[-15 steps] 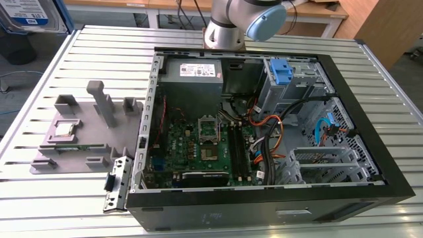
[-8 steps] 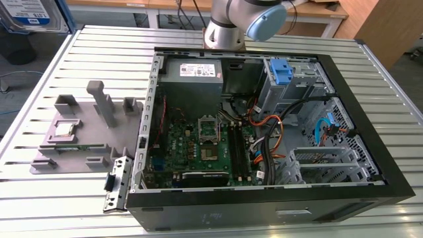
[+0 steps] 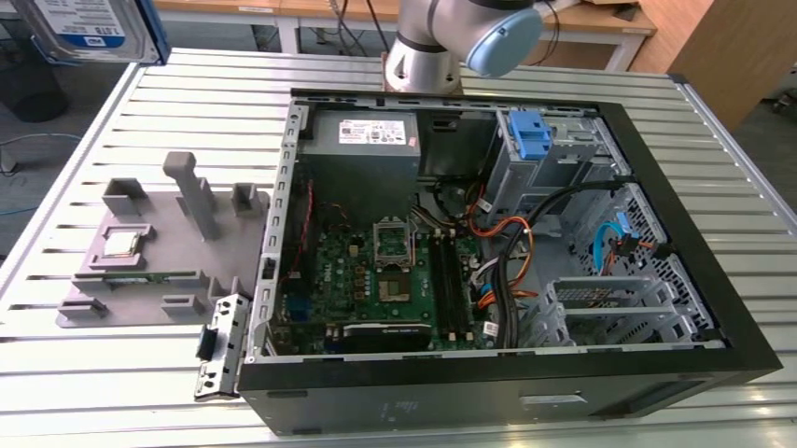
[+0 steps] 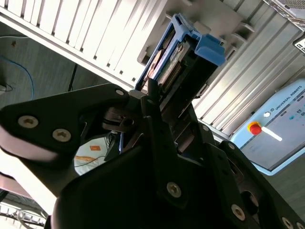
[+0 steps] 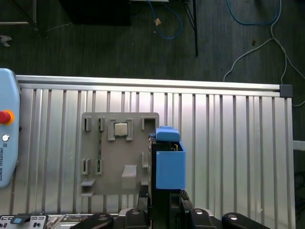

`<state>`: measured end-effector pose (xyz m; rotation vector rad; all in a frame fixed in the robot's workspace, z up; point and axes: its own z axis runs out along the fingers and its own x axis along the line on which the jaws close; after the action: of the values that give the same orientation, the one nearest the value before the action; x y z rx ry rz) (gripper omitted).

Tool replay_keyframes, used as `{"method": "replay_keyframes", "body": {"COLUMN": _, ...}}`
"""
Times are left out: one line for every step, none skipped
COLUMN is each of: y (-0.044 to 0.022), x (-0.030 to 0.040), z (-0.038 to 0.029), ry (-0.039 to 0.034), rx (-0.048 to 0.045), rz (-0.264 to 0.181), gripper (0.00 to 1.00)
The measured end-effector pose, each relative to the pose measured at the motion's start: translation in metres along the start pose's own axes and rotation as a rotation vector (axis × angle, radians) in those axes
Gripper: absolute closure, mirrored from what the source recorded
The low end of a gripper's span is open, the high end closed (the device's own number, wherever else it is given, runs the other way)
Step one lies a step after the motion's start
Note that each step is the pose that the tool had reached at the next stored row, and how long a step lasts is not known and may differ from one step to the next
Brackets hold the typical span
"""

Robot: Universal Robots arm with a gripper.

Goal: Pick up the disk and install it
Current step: 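Pick up the disk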

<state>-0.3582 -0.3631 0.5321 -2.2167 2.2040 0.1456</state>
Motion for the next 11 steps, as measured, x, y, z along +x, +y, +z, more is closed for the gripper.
{"method": "replay_keyframes", "body": {"y": -0.004, "x": 0.0, "z": -0.0003, "ry": 0.0001, "rx": -0.0001, "rz": 0.0, "gripper": 0.65}}
{"method": "replay_keyframes", "body": {"y": -0.0083, "x": 0.0, "z": -0.0004, "ry": 0.0, "rx": 0.0, "rz": 0.0, "gripper": 0.65}}
{"method": "replay_keyframes", "body": {"y": -0.0122, "x": 0.0, "z": -0.0006, "ry": 0.0, "rx": 0.0, "rz": 0.0, "gripper": 0.65}}
{"method": "replay_keyframes", "body": {"y": -0.0159, "x": 0.0, "z": -0.0007, "ry": -0.0001, "rx": 0.0001, "rz": 0.0, "gripper": 0.65}}
{"method": "replay_keyframes", "body": {"y": -0.0198, "x": 0.0, "z": -0.001, "ry": 0.0001, "rx": 0.0, "rz": 0.0, "gripper": 0.65}}
{"method": "replay_keyframes", "body": {"y": -0.0238, "x": 0.0001, "z": -0.0012, "ry": 0.0001, "rx": -0.0001, "rz": 0.0, "gripper": 0.65}}
{"method": "replay_keyframes", "body": {"y": -0.0277, "x": 0.0001, "z": -0.0013, "ry": 0.0, "rx": 0.0, "rz": 0.0, "gripper": 0.65}}
{"method": "replay_keyframes", "body": {"y": -0.0315, "x": 0.0001, "z": -0.0015, "ry": 0.0, "rx": 0.0001, "rz": 0.0, "gripper": 0.65}}
{"method": "replay_keyframes", "body": {"y": -0.0355, "x": 0.0001, "z": -0.0016, "ry": -0.0001, "rx": 0.0001, "rz": 0.0, "gripper": 0.65}}
{"method": "replay_keyframes", "body": {"y": -0.0391, "x": 0.0001, "z": -0.0019, "ry": 0.0001, "rx": -0.0001, "rz": 0.0, "gripper": 0.65}}
{"method": "replay_keyframes", "body": {"y": -0.0426, "x": 0.0001, "z": -0.0021, "ry": 0.0001, "rx": -0.0001, "rz": 0.0, "gripper": 0.65}}
